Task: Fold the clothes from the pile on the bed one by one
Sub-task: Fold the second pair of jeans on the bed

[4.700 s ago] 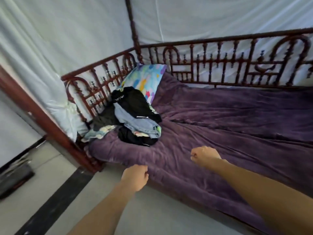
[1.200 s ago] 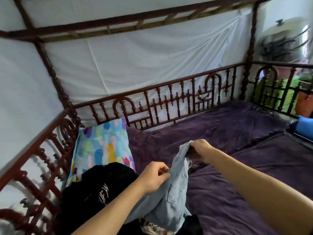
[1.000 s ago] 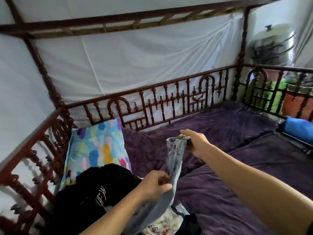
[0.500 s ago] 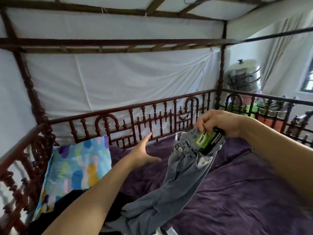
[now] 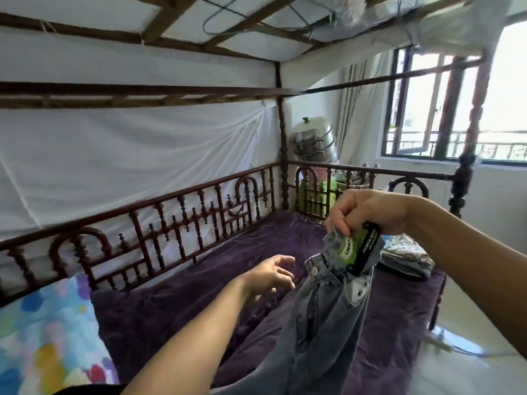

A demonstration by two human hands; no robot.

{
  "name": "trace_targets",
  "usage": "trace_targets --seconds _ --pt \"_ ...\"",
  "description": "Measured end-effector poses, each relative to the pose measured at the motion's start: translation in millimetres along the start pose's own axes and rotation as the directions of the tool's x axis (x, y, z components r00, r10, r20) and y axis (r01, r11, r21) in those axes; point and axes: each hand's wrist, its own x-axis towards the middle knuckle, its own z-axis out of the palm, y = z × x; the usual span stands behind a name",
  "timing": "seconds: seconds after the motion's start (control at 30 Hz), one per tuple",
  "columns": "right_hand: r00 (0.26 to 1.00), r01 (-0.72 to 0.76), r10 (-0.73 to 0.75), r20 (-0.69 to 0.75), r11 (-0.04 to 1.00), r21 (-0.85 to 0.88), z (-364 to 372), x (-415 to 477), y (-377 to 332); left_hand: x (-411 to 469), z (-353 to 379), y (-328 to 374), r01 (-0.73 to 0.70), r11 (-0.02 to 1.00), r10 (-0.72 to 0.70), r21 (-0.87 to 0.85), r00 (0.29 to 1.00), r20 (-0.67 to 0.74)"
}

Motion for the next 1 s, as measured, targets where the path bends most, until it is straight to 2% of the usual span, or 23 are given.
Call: trace_targets --seconds 0.07,0.17,0.27,0.33,0.4,0.43,0.5,0.57,0.63,0.7,0.73,0.83,0.9,1.0 --pt "1.0 -0.019 0.019 0.025 1.0 -0.004 -1.8 -7.8 7.6 12.1 16.6 7.4 -0.037 0.992 0.04 0.121 0.999 -0.023" --pt "0.998 -0.007 0.007 0.066 1.0 0.007 -5.2 -22.2 9.3 30.0 39.4 22.0 -0.105 0.98 0.086 0.168 0.989 0.117" --pt "0.999 0.005 -0.009 0.05 0.996 0.087 -15.6 -37.4 10.8 36.2 59.6 35.8 -0.094 0.972 0.034 0.216 0.963 0.266" --pt "0.999 0.02 -0.024 0.03 0.992 0.128 -25.1 -46.5 15.6 44.6 67.2 26.9 -0.075 0.977 0.008 0.199 0.949 0.316" --pt "1.0 0.026 -0.026 0.0 0.987 0.156 -34.0 -53.4 25.0 48.6 74.1 10.2 -0.041 0.994 0.001 0.102 0.933 0.359" --pt "1.0 0.014 -0.01 -0.023 0.986 0.167 -38.8 -56.1 31.4 51.4 75.7 2.8 -0.049 0.997 0.028 0.064 0.952 0.304" --pt "0.996 -0.059 0.067 -0.065 0.99 0.124 -48.9 -58.0 47.3 53.6 65.5 -3.0 -0.075 0.995 0.076 0.07 0.997 -0.004" --pt "0.972 -0.186 0.175 -0.155 0.981 -0.058 -55.8 -53.7 63.6 48.0 39.2 3.7 -0.125 0.991 0.13 0.038 0.928 -0.35" --pt "0.915 -0.32 0.199 -0.351 0.888 -0.33 -62.1 -39.7 85.2 33.1 5.9 16.1 -0.152 0.986 0.093 -0.069 0.843 -0.53" --pt "0.841 -0.424 0.088 -0.534 0.72 -0.549 -62.4 -17.6 105.8 15.5 -13.9 24.3 -0.118 0.985 0.024 -0.128 0.822 -0.569" --pt "0.791 -0.468 0.011 -0.611 0.654 -0.594 -59.3 -5.2 113.7 6.4 -18.3 25.3 -0.089 0.988 0.006 -0.127 0.841 -0.541" --pt "0.659 -0.454 -0.252 -0.708 0.617 -0.642 -43.3 31.2 120.5 -11.7 -15.5 15.2 0.005 0.996 -0.048 -0.094 0.889 -0.456" --pt "0.595 -0.336 -0.469 -0.653 0.592 -0.732 -30.2 49.9 110.1 -21.5 -7.8 2.1 0.061 0.986 -0.124 -0.157 0.893 -0.432" --pt "0.557 -0.119 -0.702 -0.444 0.462 -0.879 -10.8 71.7 86.5 -35.0 -3.0 -14.1 0.124 0.971 -0.189 -0.206 0.924 -0.333"
